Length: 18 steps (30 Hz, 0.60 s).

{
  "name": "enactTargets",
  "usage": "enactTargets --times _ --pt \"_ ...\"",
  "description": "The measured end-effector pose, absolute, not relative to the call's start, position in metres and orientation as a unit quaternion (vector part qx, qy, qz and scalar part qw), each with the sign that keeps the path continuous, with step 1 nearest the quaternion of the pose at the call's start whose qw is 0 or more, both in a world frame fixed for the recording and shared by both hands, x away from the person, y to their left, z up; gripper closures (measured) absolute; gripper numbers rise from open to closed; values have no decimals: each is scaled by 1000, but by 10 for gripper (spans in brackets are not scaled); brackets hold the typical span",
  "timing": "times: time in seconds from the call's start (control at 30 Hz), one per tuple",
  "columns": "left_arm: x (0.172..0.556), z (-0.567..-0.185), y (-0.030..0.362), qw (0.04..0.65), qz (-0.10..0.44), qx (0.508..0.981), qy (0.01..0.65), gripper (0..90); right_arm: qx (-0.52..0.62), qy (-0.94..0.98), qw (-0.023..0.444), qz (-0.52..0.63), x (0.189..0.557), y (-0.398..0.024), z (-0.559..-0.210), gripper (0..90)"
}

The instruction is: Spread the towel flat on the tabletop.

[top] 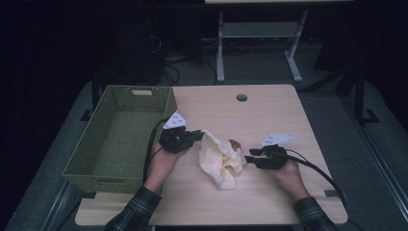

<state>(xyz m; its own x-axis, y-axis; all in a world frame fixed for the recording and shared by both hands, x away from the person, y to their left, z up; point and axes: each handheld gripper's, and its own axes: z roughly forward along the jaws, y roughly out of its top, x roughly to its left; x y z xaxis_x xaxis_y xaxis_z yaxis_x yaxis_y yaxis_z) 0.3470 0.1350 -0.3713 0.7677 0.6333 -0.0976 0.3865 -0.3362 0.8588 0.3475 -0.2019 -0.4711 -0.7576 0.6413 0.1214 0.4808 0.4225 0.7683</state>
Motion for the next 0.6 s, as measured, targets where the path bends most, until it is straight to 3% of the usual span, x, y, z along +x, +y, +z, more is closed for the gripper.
enactTargets --times 0.2,0.23,0.33,0.6 --pt "347 -371 134 481 126 808 316 851 334 848 89 402 346 -195 -477 712" --pt "347 -372 134 479 125 809 317 851 330 850 90 401 346 -195 -477 789" --pt "347 -372 134 479 125 809 317 852 324 851 92 403 345 -195 -478 858" --pt "348 -369 135 482 125 807 318 857 323 842 109 419 340 -212 -457 875"
